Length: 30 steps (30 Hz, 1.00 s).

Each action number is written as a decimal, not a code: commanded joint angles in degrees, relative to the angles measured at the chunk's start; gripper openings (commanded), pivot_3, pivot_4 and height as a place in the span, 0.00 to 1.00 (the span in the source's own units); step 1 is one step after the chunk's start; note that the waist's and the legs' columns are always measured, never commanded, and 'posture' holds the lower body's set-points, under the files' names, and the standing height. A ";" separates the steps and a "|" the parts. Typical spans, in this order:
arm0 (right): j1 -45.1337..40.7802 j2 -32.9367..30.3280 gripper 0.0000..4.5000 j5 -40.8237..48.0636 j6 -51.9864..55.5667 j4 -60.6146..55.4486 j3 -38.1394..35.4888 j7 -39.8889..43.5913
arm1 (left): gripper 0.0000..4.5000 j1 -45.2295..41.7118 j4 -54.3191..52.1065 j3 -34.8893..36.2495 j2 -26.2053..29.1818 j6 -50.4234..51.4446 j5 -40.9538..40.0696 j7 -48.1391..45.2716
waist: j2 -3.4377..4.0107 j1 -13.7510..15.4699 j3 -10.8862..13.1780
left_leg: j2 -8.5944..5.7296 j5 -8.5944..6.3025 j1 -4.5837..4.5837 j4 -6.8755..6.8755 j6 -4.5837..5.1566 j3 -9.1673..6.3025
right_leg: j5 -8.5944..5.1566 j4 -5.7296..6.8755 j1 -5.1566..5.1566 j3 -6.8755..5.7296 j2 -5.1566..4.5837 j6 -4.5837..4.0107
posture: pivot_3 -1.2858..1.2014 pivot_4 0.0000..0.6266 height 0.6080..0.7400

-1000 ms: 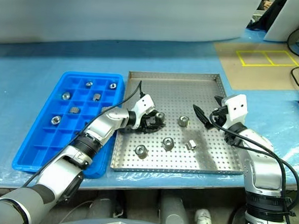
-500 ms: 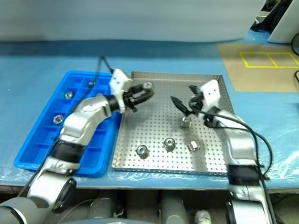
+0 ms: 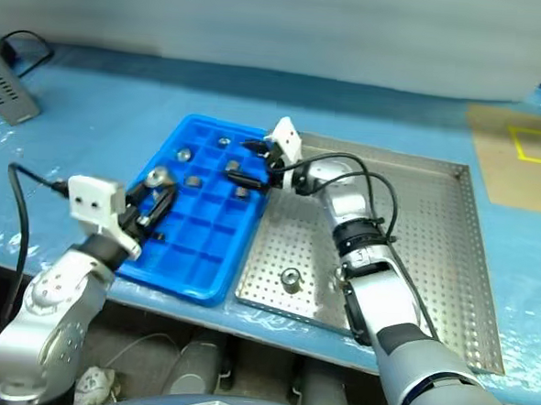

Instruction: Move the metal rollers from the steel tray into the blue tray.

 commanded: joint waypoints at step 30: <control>0.25 1.99 1.00 -0.37 0.76 -3.21 -1.74 3.88 | 0.38 1.66 9.40 -3.58 -1.67 -5.11 9.87 8.80 | 0.10 6.38 0.22 | -0.02 0.05 0.54 -0.30 -0.51 -0.06 | -0.01 0.23 0.20 0.19 0.06 0.04 | 0.73 0.24 1.00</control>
